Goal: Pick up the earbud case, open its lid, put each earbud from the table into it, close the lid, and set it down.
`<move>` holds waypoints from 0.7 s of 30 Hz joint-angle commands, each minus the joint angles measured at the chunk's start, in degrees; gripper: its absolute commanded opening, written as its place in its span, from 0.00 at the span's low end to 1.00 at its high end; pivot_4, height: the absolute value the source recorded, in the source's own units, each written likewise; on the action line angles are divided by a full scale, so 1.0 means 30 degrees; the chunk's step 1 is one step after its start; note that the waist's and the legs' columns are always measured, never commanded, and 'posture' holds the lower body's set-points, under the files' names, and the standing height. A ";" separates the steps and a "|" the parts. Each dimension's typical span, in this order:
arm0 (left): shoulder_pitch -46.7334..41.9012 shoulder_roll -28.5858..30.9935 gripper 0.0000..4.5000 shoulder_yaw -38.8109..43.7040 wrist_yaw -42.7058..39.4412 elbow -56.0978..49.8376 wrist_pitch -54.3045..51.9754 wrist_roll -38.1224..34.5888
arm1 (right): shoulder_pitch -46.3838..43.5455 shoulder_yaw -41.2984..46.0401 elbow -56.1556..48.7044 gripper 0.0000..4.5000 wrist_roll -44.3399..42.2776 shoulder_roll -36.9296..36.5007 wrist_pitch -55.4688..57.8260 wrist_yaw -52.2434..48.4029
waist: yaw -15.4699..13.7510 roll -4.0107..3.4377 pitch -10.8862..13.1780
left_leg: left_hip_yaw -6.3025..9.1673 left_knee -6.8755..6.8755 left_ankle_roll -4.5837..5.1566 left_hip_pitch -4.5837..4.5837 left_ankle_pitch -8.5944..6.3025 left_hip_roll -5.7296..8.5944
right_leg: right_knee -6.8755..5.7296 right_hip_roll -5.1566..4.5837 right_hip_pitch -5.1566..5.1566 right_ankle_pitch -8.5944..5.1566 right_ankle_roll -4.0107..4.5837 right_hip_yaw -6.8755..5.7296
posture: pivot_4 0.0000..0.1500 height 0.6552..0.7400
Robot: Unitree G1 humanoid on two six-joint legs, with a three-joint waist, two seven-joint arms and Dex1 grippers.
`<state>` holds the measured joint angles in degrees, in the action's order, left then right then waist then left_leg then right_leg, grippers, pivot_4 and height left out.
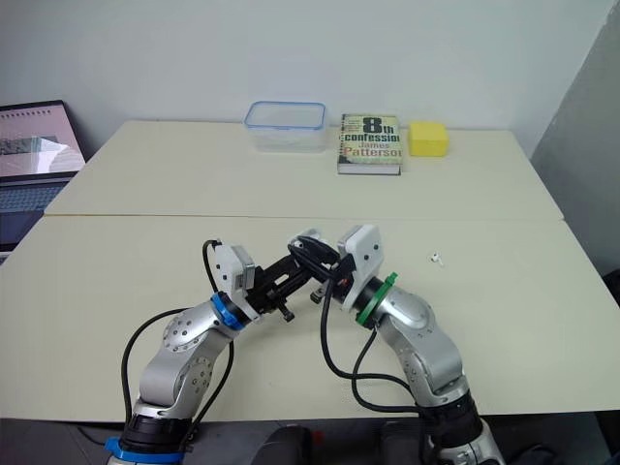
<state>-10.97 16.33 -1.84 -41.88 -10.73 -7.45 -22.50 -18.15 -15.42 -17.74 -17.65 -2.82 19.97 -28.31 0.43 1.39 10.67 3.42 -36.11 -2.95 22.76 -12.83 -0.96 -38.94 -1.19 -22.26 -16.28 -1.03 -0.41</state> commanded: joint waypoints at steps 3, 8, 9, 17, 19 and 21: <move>-0.0310 0.0037 0.18 0.0185 0.0086 -0.0725 0.0227 -0.0285 | 0.0326 -0.0175 -0.0223 0.38 0.0077 0.0061 -0.0424 0.0077 | 0.0005 -0.0001 0.0001 | -0.0001 0.0000 0.0000 -0.0003 0.0000 -0.0003 | 0.0000 0.0000 0.0000 0.0000 0.0000 0.0001 | 1.00 1.00; -0.0242 0.0101 0.18 0.0147 0.0124 -0.0749 0.0165 -0.0276 | 0.0409 0.0073 -0.1520 0.76 -0.0044 -0.0674 -0.0134 -0.0108 | -0.0003 -0.0001 0.0001 | 0.0002 0.0000 0.0000 0.0002 0.0000 0.0000 | 0.0003 0.0000 0.0000 0.0000 0.0000 -0.0001 | 1.00 1.00; -0.0231 0.0100 0.18 0.0141 0.0129 -0.0731 0.0165 -0.0268 | 0.0505 0.0215 -0.1997 0.84 -0.0214 -0.0912 0.0077 -0.0148 | -0.0006 -0.0001 0.0001 | 0.0000 0.0000 0.0000 0.0004 0.0000 0.0002 | 0.0007 -0.0002 0.0000 0.0000 -0.0001 0.0001 | 1.00 1.00; -0.0148 0.0079 0.18 0.0125 0.0059 -0.0210 0.0378 -0.0056 | 0.1820 0.4417 -0.6648 0.85 -0.2549 -0.5424 0.2541 -0.0629 | -0.0062 -0.0002 0.0002 | 0.0003 0.0001 0.0000 0.0013 0.0000 0.0009 | 0.0021 -0.0009 0.0002 -0.0002 -0.0002 -0.0003 | 1.00 1.00; -0.0094 0.0119 0.18 0.0156 0.0029 -0.0116 0.0451 -0.0004 | 0.2371 0.6251 -0.6906 0.85 -0.2725 -0.6697 0.3007 -0.0348 | -0.0082 -0.0001 0.0001 | 0.0005 0.0000 0.0000 0.0012 0.0000 0.0012 | 0.0021 -0.0009 0.0005 -0.0003 -0.0002 -0.0008 | 1.00 1.00; -0.0028 0.0135 0.18 0.0140 0.0012 -0.0062 0.0515 0.0021 | 0.3317 0.7558 -0.6975 0.85 -0.2757 -0.7675 0.3306 -0.0204 | -0.0102 -0.0001 0.0001 | 0.0000 0.0000 0.0000 0.0013 0.0000 0.0016 | 0.0024 -0.0011 0.0006 -0.0003 -0.0002 -0.0003 | 1.00 1.00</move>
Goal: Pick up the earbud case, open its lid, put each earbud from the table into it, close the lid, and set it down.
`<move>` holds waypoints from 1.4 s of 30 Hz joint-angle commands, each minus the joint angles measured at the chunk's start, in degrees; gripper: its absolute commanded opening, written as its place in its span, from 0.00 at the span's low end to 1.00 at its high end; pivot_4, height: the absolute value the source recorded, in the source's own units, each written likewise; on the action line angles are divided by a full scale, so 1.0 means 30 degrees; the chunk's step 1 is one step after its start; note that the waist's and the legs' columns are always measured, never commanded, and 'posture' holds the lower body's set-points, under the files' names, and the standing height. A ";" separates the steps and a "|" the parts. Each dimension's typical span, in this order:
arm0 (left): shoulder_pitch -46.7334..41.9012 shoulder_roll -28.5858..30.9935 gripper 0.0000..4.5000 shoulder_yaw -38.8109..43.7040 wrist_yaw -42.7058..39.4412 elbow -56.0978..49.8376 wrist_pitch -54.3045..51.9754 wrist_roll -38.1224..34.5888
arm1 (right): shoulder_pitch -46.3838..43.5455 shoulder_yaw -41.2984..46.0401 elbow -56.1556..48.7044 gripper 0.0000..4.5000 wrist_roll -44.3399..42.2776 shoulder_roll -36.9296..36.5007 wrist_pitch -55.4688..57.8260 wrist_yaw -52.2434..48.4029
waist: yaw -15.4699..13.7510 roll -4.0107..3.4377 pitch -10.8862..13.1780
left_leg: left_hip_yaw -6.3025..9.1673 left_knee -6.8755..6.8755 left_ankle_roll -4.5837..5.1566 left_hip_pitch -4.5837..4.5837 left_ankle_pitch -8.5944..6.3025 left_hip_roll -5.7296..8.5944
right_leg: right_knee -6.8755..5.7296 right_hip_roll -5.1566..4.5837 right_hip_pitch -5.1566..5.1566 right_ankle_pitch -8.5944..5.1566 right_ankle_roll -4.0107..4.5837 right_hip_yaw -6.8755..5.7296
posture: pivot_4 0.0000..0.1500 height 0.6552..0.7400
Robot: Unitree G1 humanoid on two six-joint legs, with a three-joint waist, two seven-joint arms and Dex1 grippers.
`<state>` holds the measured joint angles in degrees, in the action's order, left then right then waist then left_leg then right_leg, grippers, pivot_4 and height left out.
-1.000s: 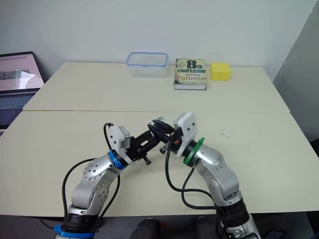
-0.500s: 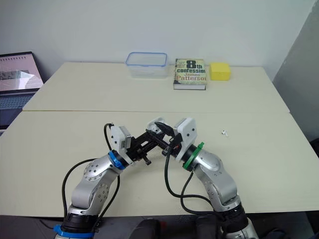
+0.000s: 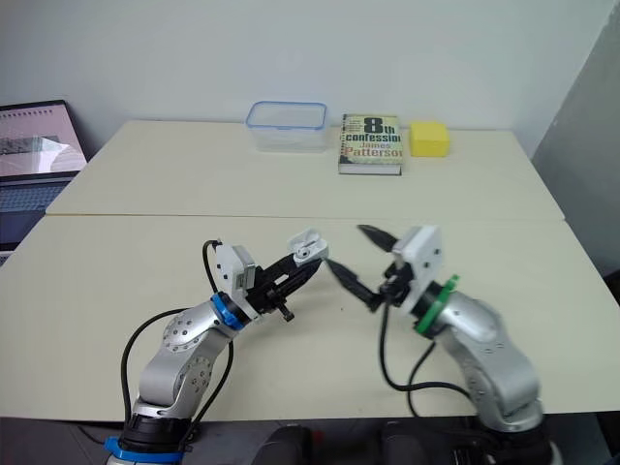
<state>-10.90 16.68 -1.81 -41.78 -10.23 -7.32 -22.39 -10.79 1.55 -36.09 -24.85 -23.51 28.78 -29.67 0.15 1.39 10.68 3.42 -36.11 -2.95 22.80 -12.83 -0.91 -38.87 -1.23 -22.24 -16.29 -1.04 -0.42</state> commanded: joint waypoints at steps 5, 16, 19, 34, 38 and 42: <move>-0.0050 0.0135 0.18 0.0019 -0.0352 0.0053 0.0713 0.0051 | 0.4955 0.4490 -0.0762 0.85 -0.0128 -0.3283 0.0776 -0.0721 | -0.0027 -0.0001 0.0000 | -0.0001 0.0019 0.0003 0.0012 -0.0002 0.0002 | 0.0016 0.0000 -0.0005 -0.0009 0.0005 -0.0003 | 1.00 1.00; -0.0365 0.0049 0.18 0.0003 -0.0540 0.0799 0.1249 0.0244 | 0.7983 0.7457 0.1878 1.00 0.0579 -0.4146 0.0704 -0.0395 | 0.0029 -0.0005 -0.0002 | -0.0042 0.0005 0.0003 -0.0019 -0.0002 0.0002 | 0.0005 0.0004 0.0009 -0.0008 0.0005 0.0033 | 1.00 1.00; -0.0398 0.0026 0.18 -0.0017 -0.0507 0.0937 0.1364 0.0300 | 0.6681 0.6469 0.2594 1.00 0.1180 -0.4510 0.0914 -0.0085 | 0.0032 -0.0006 -0.0002 | -0.0043 0.0008 0.0003 0.0001 -0.0002 0.0006 | 0.0022 0.0004 0.0001 -0.0010 0.0003 0.0034 | 1.00 1.00; -0.0385 -0.0114 0.18 -0.0159 -0.0185 0.0892 0.1373 0.0484 | -0.5249 0.0290 1.6419 1.00 0.4765 -0.3431 -0.2069 -0.1123 | 0.0058 -0.0011 0.0002 | -0.0083 0.0018 0.0007 0.0015 -0.0003 0.0030 | 0.0026 -0.0012 -0.0023 0.0034 0.0059 0.0085 | 1.00 1.00; -0.0211 -0.0067 0.18 -0.0157 -0.0046 0.0616 0.1276 0.0440 | -0.6529 -0.0161 1.9545 1.00 0.5227 -0.2368 -0.3350 -0.1368 | 0.0073 -0.0011 0.0002 | -0.0082 0.0013 0.0008 0.0008 -0.0002 0.0029 | 0.0015 -0.0012 -0.0019 0.0040 0.0069 0.0083 | 1.00 1.00; -0.0205 -0.0001 0.18 -0.0171 0.0009 0.0593 0.1262 0.0445 | -0.7196 -0.0202 2.1393 1.00 0.5338 -0.2016 -0.3537 -0.1741 | 0.0103 -0.0011 0.0002 | -0.0094 0.0008 0.0008 -0.0015 -0.0002 0.0025 | -0.0002 -0.0009 -0.0013 0.0043 0.0072 0.0094 | 1.00 1.00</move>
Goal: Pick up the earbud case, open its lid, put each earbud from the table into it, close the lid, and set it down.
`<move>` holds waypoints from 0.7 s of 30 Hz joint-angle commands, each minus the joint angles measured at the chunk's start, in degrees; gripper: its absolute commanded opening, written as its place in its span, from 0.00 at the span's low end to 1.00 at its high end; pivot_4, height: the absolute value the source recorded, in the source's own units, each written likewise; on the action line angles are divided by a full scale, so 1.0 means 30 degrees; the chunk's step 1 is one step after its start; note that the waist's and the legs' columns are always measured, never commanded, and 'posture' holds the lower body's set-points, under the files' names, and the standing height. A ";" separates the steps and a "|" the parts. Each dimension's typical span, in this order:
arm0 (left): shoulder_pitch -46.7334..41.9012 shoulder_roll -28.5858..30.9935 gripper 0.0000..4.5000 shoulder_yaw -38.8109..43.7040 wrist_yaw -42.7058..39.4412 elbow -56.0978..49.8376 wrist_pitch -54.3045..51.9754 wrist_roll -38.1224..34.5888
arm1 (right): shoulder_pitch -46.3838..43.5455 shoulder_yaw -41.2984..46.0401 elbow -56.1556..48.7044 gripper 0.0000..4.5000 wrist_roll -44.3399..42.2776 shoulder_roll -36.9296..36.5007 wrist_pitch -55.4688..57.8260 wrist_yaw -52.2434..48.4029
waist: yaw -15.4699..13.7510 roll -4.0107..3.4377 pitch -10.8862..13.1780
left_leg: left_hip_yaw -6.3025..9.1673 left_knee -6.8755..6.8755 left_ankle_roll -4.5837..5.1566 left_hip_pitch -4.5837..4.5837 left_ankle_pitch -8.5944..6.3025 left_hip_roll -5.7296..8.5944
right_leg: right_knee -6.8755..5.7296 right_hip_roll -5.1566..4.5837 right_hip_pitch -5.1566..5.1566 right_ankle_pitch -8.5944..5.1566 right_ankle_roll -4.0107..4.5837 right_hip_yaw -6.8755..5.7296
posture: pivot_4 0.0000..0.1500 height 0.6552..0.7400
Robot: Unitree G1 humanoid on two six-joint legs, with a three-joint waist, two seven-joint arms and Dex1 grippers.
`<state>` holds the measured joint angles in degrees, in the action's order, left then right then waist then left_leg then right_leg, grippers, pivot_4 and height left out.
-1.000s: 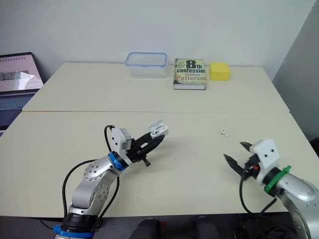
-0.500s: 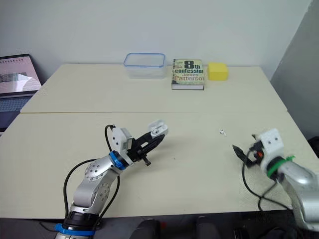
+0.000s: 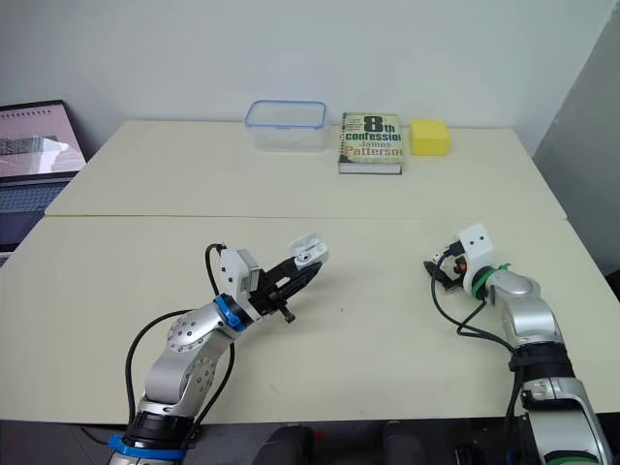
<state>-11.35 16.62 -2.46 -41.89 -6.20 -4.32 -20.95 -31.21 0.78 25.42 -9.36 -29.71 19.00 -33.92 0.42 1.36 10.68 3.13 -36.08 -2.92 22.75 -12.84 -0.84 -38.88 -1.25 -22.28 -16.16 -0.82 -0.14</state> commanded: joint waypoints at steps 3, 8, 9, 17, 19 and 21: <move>-0.0097 0.0028 0.18 0.0070 0.0084 -0.0735 0.0277 -0.0022 | -0.0475 0.0249 0.1129 1.00 -0.0165 0.0056 0.0421 -0.0859 | 0.0028 0.0000 0.0000 | -0.0017 -0.0001 0.0000 -0.0026 0.0001 -0.0002 | -0.0010 0.0004 0.0010 0.0008 0.0011 0.0023 | 1.00 1.00; -0.0040 0.0017 0.18 0.0063 0.0138 -0.0770 0.0299 0.0003 | -0.0237 0.0314 0.0222 0.71 -0.0529 -0.0157 0.1593 -0.1543 | 0.0019 -0.0002 -0.0002 | -0.0015 -0.0002 0.0001 -0.0032 0.0001 -0.0002 | -0.0015 0.0004 0.0017 0.0011 0.0014 0.0023 | 1.00 1.00; -0.0008 0.0002 0.18 0.0036 0.0145 -0.0805 0.0293 0.0004 | -0.0223 0.0345 0.0094 0.62 -0.0558 -0.0167 0.1783 -0.1618 | 0.0017 -0.0002 -0.0001 | -0.0016 -0.0002 0.0001 -0.0031 0.0001 -0.0002 | -0.0015 0.0004 0.0016 0.0011 0.0014 0.0023 | 1.00 1.00; -0.0188 -0.0185 0.18 -0.0229 0.0170 -0.0697 0.0280 0.0034 | -0.0758 0.0188 0.0396 0.09 -0.0201 -0.0126 0.2040 -0.1897 | 0.0020 -0.0001 -0.0002 | -0.0022 -0.0004 0.0001 -0.0037 0.0001 -0.0004 | -0.0016 0.0006 0.0017 0.0015 0.0012 0.0032 | 1.00 1.00; -0.0172 -0.0181 0.18 -0.0238 0.0168 -0.0747 0.0272 0.0024 | -0.0580 0.0042 -0.0127 0.09 -0.0205 -0.0292 0.2166 -0.2239 | 0.0021 -0.0002 -0.0002 | -0.0030 -0.0007 0.0001 -0.0038 0.0001 -0.0003 | -0.0016 0.0007 0.0016 0.0020 0.0012 0.0041 | 1.00 1.00; -0.0104 -0.0143 0.18 -0.0211 0.0168 -0.0834 0.0245 0.0014 | -0.0165 -0.0289 -0.1153 0.09 -0.0112 -0.0768 0.2101 -0.2903 | 0.0019 -0.0002 -0.0001 | -0.0032 -0.0007 0.0001 -0.0039 0.0001 -0.0003 | -0.0016 0.0007 0.0015 0.0020 0.0011 0.0045 | 1.00 1.00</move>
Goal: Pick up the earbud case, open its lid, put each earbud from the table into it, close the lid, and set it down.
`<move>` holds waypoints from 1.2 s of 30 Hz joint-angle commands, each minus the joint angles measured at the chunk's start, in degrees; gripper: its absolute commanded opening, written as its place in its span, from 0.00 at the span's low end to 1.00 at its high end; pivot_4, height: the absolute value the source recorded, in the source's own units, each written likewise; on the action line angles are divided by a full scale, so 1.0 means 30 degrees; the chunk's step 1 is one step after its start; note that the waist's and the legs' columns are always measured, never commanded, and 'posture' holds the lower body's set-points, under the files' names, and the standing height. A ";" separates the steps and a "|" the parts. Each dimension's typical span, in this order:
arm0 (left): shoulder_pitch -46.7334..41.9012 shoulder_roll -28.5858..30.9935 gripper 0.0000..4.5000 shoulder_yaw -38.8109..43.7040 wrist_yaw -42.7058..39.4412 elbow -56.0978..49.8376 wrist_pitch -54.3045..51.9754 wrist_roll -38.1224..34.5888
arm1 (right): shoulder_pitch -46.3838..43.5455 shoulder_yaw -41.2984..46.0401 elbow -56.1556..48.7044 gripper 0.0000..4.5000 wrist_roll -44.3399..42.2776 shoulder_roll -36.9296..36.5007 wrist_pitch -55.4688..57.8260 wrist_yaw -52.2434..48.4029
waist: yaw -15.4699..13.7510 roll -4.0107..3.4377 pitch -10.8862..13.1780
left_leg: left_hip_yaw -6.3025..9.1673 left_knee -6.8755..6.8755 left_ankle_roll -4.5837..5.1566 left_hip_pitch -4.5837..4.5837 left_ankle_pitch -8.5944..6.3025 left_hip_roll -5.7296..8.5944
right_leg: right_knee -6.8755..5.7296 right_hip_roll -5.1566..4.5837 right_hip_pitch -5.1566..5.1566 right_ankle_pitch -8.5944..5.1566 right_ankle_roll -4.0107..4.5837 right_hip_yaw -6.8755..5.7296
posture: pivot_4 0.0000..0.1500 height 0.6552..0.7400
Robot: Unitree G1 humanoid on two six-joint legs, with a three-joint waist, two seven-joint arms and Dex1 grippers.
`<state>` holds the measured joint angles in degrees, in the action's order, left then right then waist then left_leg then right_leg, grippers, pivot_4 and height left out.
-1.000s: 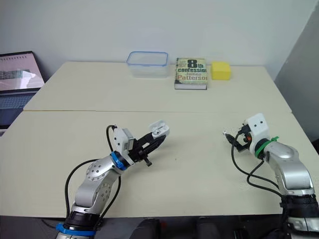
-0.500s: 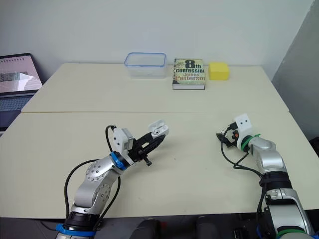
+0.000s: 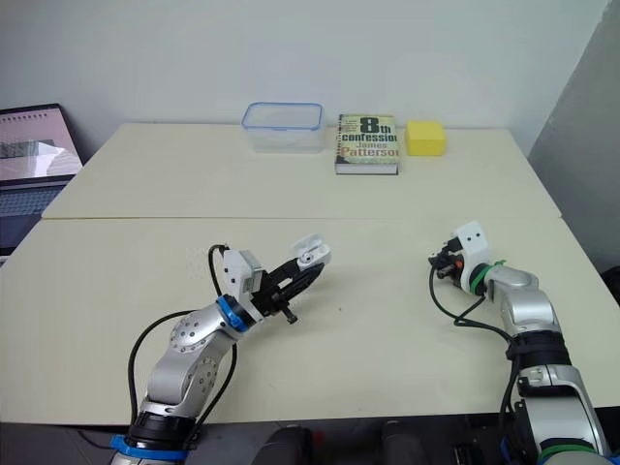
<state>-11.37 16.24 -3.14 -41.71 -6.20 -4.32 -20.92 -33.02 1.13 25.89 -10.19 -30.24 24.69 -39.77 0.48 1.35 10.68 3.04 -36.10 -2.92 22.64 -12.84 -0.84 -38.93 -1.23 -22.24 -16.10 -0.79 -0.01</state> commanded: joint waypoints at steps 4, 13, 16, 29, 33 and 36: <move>0.0185 0.0144 0.18 0.0123 0.0111 -0.1115 0.0125 -0.0069 | 0.1971 -0.1683 -0.5326 0.09 0.0249 -0.2760 -0.0530 -0.3986 | -0.0015 -0.0003 0.0002 | 0.0013 0.0010 0.0000 0.0028 -0.0001 -0.0001 | 0.0018 -0.0001 -0.0017 -0.0003 -0.0004 -0.0010 | 1.00 1.00; 0.1330 0.0427 0.18 0.0151 0.0298 -0.2310 -0.0425 -0.0232 | 0.6255 -0.3029 -1.1776 0.09 0.0532 -0.9269 -0.4048 -1.1051 | -0.0088 -0.0011 0.0011 | 0.0031 0.0002 0.0000 0.0031 -0.0002 0.0002 | 0.0038 -0.0009 -0.0005 -0.0064 -0.0109 -0.0037 | 1.00 1.00; 0.1691 0.0504 0.18 0.0063 0.0425 -0.2773 -0.0659 -0.0295 | 0.6808 -0.3354 -1.1096 0.09 0.1455 -1.0671 -0.6227 -1.2086 | -0.0064 -0.0007 0.0014 | 0.0010 -0.0006 -0.0001 0.0017 -0.0002 0.0001 | 0.0040 -0.0011 0.0001 -0.0061 -0.0112 -0.0018 | 1.00 1.00; 0.1993 0.0580 0.18 0.0040 0.0483 -0.3214 -0.1080 -0.0306 | 0.6343 -0.4964 -0.8614 0.09 0.3021 -1.1448 -0.8467 -1.4395 | -0.0104 -0.0006 0.0014 | -0.0026 -0.0008 -0.0002 -0.0024 -0.0001 0.0006 | 0.0032 -0.0013 0.0024 -0.0055 -0.0116 0.0030 | 1.00 1.00; 0.2107 0.0647 0.18 0.0098 0.0479 -0.3386 -0.1183 -0.0322 | 0.6137 -0.5342 -0.8281 0.09 0.3463 -1.1355 -0.8452 -1.4452 | -0.0106 0.0000 0.0012 | -0.0052 -0.0016 -0.0002 -0.0055 -0.0002 0.0010 | 0.0035 -0.0017 0.0049 -0.0053 -0.0121 0.0067 | 1.00 1.00; 0.2175 0.0716 0.18 0.0163 0.0492 -0.3485 -0.1268 -0.0339 | 0.5906 -0.5049 -0.8265 0.25 0.3020 -1.0732 -0.7894 -1.3990 | -0.0097 0.0025 0.0001 | -0.0054 -0.0015 -0.0003 -0.0066 -0.0002 0.0009 | 0.0040 -0.0017 0.0058 -0.0052 -0.0122 0.0129 | 1.00 1.00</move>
<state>-4.96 18.05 -3.09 -40.52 -13.89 -8.36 -21.32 -15.16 -13.57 -0.06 -2.66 -63.29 0.07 -83.26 0.19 1.43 10.68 2.86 -36.15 -2.93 22.41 -12.84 -0.83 -38.81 -1.28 -22.05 -16.25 -1.16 0.41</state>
